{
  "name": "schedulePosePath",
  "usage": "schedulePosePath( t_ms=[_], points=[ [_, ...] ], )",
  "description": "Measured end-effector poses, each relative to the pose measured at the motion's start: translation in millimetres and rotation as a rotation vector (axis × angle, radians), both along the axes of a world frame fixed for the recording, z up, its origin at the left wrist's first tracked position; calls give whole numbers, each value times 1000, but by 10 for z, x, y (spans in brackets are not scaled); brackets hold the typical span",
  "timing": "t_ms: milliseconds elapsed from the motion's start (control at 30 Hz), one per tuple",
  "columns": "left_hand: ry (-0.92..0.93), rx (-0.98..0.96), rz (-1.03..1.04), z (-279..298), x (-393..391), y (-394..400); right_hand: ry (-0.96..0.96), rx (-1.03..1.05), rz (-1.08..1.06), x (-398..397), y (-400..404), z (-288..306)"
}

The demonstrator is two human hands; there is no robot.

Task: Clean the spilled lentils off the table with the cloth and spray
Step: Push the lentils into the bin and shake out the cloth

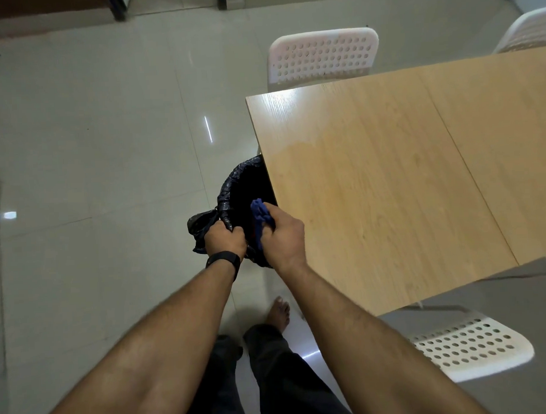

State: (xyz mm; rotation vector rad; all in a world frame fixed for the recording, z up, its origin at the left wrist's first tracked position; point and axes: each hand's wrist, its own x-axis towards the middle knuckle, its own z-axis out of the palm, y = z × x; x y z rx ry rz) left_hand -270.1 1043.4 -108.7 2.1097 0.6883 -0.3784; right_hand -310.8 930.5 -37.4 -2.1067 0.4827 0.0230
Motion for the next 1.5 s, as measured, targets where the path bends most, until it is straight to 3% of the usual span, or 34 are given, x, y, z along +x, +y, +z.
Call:
schedulePosePath(
  t_ms=[167, 300, 467, 633, 733, 867, 1033, 1233, 1500],
  points=[
    [0, -6, -5, -7, 24, 87, -172, -10, -161, -98, -182, 50],
    [4, -19, -7, -7, 21, 127, -163, -60, -328, -72, -400, 57],
    [11, -3, -37, -74, 27, 270, -101, -21, -215, -11, -138, -65],
    [37, 30, -48, -300, 48, 587, -13, 190, -253, 11, 309, -466],
    [58, 43, -60, -548, 69, 808, 101, 464, -412, 55, 461, -804],
    [99, 66, -78, -1071, 133, 1064, 227, 784, -630, 207, 569, -1379],
    [169, 59, -31, -1985, 248, 1187, 380, 923, -835, 353, 619, -2337],
    [227, 15, 12, -3134, 361, 1116, 418, 927, -803, 650, 545, -3359],
    [219, -20, 24, -4260, 551, 1120, 458, 844, -770, 862, 516, -4519]
  ],
)
